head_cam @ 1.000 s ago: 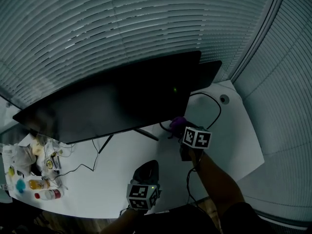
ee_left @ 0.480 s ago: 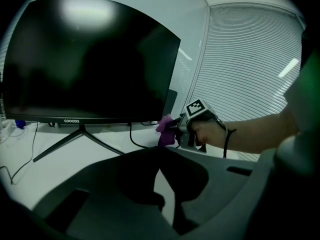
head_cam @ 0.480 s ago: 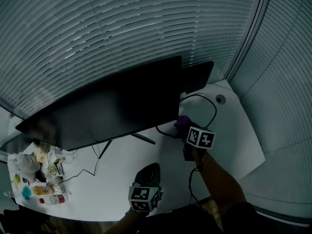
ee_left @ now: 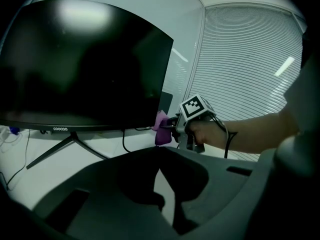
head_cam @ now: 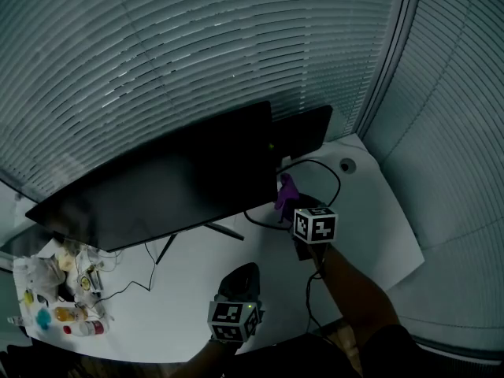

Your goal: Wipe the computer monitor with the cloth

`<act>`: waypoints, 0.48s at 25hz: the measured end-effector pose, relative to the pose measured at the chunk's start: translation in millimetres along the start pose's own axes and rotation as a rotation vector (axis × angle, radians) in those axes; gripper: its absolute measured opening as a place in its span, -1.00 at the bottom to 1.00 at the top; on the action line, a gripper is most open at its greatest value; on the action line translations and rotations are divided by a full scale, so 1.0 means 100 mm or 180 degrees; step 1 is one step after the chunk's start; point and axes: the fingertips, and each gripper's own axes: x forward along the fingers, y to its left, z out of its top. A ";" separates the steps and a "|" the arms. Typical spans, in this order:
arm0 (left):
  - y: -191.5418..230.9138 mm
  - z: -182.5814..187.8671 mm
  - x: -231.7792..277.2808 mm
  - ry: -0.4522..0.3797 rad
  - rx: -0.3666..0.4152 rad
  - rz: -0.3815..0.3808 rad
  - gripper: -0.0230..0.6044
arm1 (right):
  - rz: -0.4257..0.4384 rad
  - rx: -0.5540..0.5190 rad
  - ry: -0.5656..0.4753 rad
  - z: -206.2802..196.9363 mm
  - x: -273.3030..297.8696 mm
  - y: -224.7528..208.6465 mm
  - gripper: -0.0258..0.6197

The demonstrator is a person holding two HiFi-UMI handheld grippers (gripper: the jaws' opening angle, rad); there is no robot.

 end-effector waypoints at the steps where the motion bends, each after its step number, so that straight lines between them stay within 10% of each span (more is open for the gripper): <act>1: -0.01 0.01 0.00 -0.0003 0.0009 0.0001 -0.91 | 0.0026 -0.0110 0.0006 0.02 0.00 0.04 -0.68; 12: -0.06 0.28 -0.05 -0.0161 0.0140 -0.0015 -0.91 | 0.0160 -0.0703 -0.0082 0.31 -0.13 0.28 -0.68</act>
